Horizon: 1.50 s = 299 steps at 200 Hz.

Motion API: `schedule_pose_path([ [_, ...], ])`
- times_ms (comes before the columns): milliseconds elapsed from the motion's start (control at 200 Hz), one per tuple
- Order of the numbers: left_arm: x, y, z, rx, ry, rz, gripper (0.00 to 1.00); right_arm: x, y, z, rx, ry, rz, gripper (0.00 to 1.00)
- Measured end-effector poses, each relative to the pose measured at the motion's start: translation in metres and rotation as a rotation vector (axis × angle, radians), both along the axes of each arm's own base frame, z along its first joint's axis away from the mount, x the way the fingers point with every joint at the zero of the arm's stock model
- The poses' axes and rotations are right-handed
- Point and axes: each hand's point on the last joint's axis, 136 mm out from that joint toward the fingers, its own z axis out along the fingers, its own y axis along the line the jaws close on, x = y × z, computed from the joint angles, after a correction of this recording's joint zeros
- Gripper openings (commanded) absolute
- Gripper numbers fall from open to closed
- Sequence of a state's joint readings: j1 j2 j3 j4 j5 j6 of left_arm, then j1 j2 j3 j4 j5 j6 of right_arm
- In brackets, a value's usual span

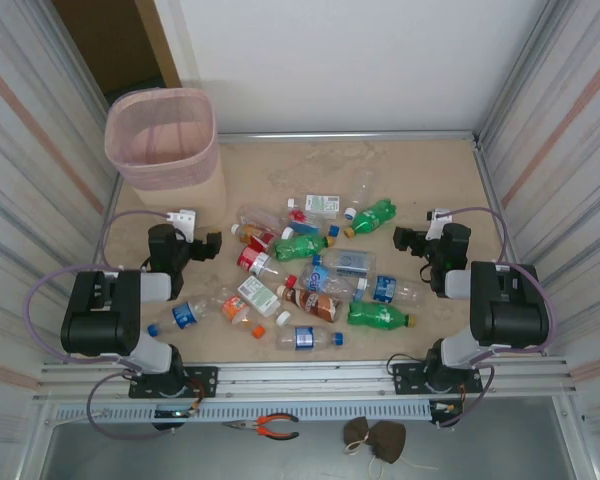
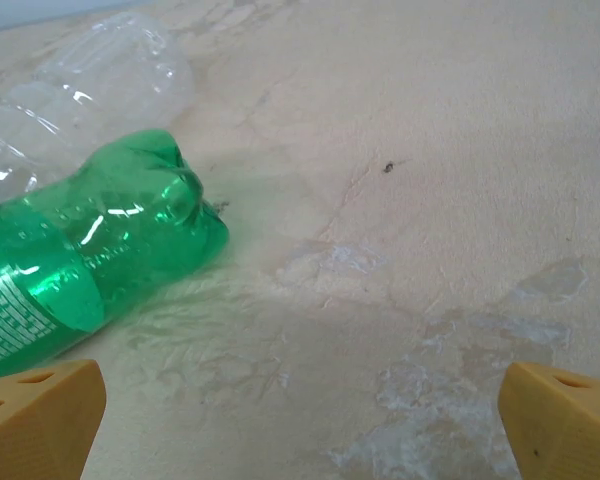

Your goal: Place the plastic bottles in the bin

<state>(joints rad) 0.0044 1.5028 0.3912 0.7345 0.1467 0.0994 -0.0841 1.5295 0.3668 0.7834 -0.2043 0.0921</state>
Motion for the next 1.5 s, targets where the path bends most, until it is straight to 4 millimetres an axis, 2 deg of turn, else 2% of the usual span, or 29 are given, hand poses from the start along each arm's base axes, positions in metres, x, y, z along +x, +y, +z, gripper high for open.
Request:
schedule_pose_path([
  [1242,0.004,0.004,0.005,-0.001,-0.021,0.029,0.99,0.004,0.001,0.004,-0.035,-0.015,-0.001,0.99],
  [1353,0.003,0.005,0.01,0.007,-0.025,0.044,0.99,0.01,0.003,0.012,-0.046,-0.01,-0.001,0.99],
  [1498,0.001,0.012,0.03,0.017,-0.062,0.088,0.99,0.015,0.004,0.033,-0.051,-0.033,-0.003,0.99],
])
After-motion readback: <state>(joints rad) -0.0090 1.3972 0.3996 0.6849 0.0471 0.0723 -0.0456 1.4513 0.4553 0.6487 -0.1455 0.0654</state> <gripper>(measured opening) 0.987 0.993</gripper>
